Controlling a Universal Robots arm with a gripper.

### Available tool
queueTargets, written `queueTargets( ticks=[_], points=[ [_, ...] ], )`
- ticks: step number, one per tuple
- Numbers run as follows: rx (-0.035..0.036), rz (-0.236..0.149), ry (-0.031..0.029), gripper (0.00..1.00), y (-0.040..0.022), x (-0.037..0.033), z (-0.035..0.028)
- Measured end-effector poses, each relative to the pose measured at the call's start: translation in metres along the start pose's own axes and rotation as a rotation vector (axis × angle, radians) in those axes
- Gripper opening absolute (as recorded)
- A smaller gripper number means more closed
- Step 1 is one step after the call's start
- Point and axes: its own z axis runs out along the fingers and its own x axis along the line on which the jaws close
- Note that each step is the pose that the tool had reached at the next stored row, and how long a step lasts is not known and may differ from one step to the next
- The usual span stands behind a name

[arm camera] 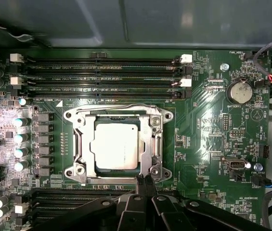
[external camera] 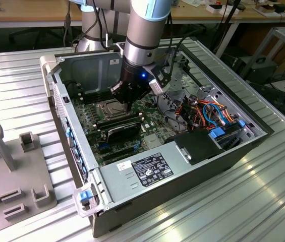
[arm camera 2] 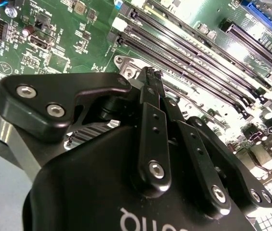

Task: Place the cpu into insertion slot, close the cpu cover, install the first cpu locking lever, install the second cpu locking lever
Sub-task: 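Install the second cpu locking lever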

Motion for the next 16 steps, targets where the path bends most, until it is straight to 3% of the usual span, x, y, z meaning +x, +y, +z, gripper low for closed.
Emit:
queueTargets(
  ticks=[10,16],
  points=[
    [0.0002,-0.006,-0.0001,0.11,0.001,0.0081,0.0026],
    [0.0004,-0.008,-0.0001,0.11,0.0022,0.0095,0.008]
  ],
)
